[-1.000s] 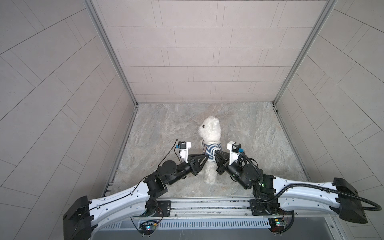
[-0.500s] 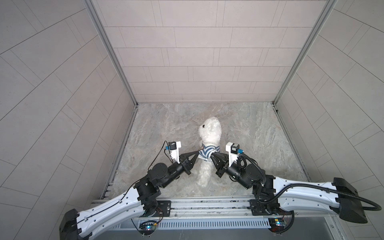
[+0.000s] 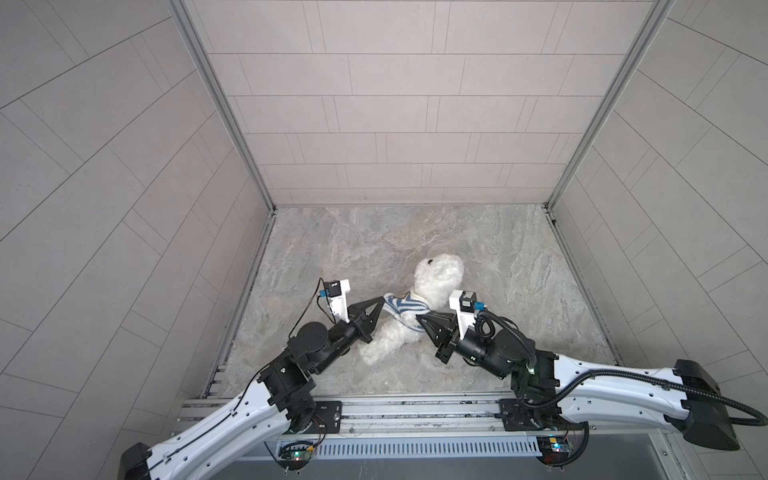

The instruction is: Dress the teddy bear

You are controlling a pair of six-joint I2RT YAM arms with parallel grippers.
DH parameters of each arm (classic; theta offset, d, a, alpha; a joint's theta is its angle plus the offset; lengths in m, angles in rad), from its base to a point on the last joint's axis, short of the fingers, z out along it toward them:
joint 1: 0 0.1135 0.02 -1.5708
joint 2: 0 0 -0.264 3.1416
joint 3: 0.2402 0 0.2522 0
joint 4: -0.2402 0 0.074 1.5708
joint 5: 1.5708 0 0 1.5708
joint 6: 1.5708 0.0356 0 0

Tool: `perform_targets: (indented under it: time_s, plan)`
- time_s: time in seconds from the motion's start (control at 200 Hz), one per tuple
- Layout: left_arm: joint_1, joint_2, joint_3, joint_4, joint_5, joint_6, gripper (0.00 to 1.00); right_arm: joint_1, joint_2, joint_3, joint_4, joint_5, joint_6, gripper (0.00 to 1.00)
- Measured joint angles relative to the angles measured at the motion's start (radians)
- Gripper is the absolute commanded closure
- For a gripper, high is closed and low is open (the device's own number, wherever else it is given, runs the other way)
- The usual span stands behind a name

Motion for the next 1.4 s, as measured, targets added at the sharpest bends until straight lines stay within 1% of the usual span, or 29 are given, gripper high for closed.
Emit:
perform_targets:
  time_s: [0.305, 0.385, 0.481, 0.561, 0.656, 0.696, 0.741, 0.781, 0.821, 0.871, 0.956, 0.991, 1.026, 1.061, 1.212, 1.317, 1.402]
  plan:
    - [0.000, 0.013, -0.001, -0.028, -0.004, 0.080, 1.00, -0.010, -0.039, 0.004, -0.083, -0.105, 0.000, 1.00]
    - [0.000, 0.014, 0.000, -0.044, 0.000, 0.107, 1.00, -0.013, -0.047, 0.008, -0.107, -0.113, 0.000, 1.00]
    - [-0.003, 0.038, 0.015, -0.055, 0.033, 0.158, 1.00, -0.013, -0.061, 0.008, -0.107, -0.109, 0.005, 1.00]
    - [-0.028, 0.083, 0.046, -0.072, 0.072, 0.211, 1.00, -0.013, -0.066, 0.008, -0.083, -0.110, 0.008, 1.00]
    - [-0.093, 0.129, 0.085, -0.104, 0.095, 0.271, 1.00, -0.013, -0.060, 0.004, -0.022, -0.120, 0.015, 1.00]
    - [-0.116, 0.137, 0.094, -0.117, 0.099, 0.290, 0.96, -0.013, -0.052, 0.002, 0.005, -0.124, 0.018, 1.00]
    - [-0.137, 0.135, 0.097, -0.127, 0.111, 0.306, 0.99, -0.013, -0.043, 0.002, 0.024, -0.124, 0.019, 1.00]
    - [-0.142, 0.129, 0.097, -0.134, 0.122, 0.317, 0.99, -0.013, -0.037, 0.000, 0.037, -0.121, 0.022, 1.00]
    - [-0.142, 0.118, 0.097, -0.141, 0.138, 0.327, 0.96, -0.013, -0.034, -0.005, 0.047, -0.111, 0.023, 1.00]
    - [-0.142, 0.096, 0.098, -0.151, 0.161, 0.339, 0.89, -0.013, -0.034, -0.011, 0.054, -0.098, 0.026, 1.00]
    - [-0.142, 0.046, 0.101, -0.180, 0.186, 0.354, 0.71, -0.013, -0.039, -0.013, 0.052, -0.076, 0.026, 1.00]
    - [-0.142, 0.024, 0.106, -0.200, 0.190, 0.362, 0.65, -0.013, -0.046, -0.013, 0.047, -0.068, 0.026, 1.00]
    - [-0.142, 0.004, 0.114, -0.220, 0.191, 0.371, 0.62, -0.013, -0.056, -0.013, 0.039, -0.059, 0.025, 1.00]
    - [-0.142, -0.013, 0.127, -0.248, 0.192, 0.378, 0.60, -0.012, -0.071, -0.013, 0.029, -0.045, 0.024, 1.00]
    - [-0.156, -0.051, 0.209, -0.336, 0.214, 0.413, 0.57, -0.011, -0.146, -0.045, 0.002, 0.039, 0.022, 1.00]
    - [-0.182, -0.053, 0.246, -0.343, 0.232, 0.431, 0.55, -0.013, -0.164, -0.050, -0.024, 0.080, 0.015, 1.00]
    - [-0.190, -0.025, 0.270, -0.329, 0.257, 0.434, 0.54, -0.013, -0.164, -0.050, -0.049, 0.095, 0.012, 1.00]
